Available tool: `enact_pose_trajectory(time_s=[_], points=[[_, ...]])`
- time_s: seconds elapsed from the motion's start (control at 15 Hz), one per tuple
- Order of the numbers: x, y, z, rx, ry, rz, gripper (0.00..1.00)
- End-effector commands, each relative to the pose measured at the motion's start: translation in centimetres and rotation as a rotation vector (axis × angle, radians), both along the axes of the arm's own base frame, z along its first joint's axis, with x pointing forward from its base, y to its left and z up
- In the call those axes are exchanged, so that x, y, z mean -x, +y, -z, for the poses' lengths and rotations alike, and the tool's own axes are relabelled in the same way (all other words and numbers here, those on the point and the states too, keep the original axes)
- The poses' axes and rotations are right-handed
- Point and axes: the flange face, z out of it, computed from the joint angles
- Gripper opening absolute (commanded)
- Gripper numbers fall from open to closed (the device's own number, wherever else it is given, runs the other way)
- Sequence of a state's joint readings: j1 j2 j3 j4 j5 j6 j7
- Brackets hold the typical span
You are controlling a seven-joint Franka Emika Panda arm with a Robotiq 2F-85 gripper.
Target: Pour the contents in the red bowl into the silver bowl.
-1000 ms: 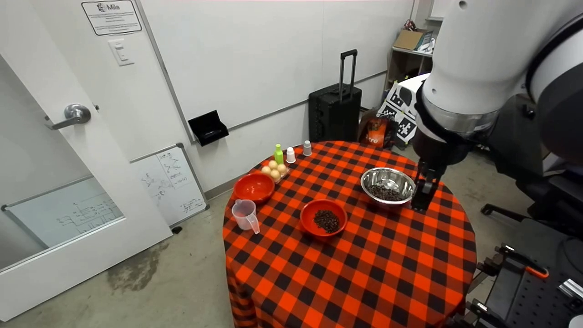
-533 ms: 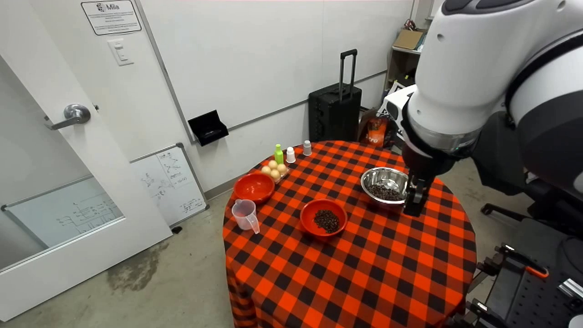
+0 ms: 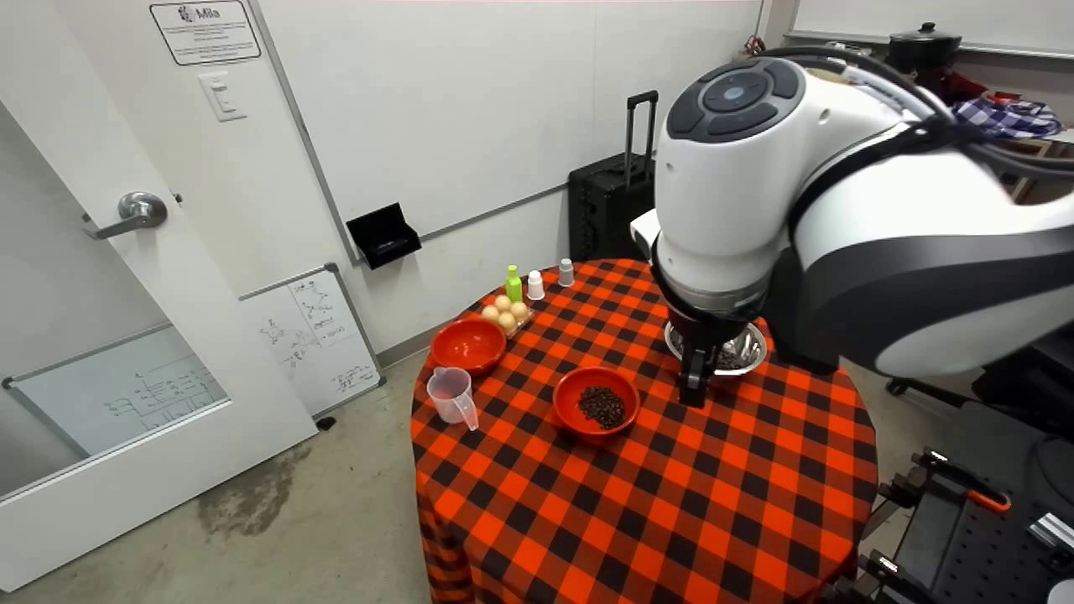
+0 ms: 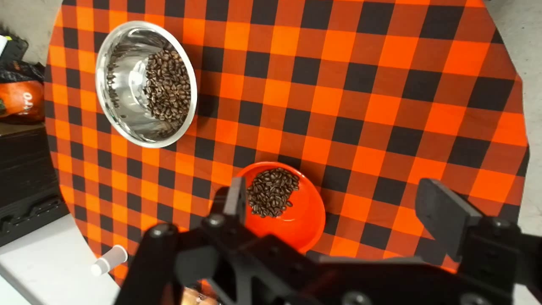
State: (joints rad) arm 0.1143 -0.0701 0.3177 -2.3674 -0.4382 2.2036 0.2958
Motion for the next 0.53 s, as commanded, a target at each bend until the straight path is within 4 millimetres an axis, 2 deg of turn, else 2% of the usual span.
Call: enact_pose_trajectory(time_s=[0.0,0.2,0.47], points=[[-4.9,0.5,2.6,-0.019,0.04,0.024,1.0],[-8.4,0.7,5.0,-0.046,0.072,0.041,1.0],[-12.1,1.8,8.2,-0.053,0.09,0.045,1.0]])
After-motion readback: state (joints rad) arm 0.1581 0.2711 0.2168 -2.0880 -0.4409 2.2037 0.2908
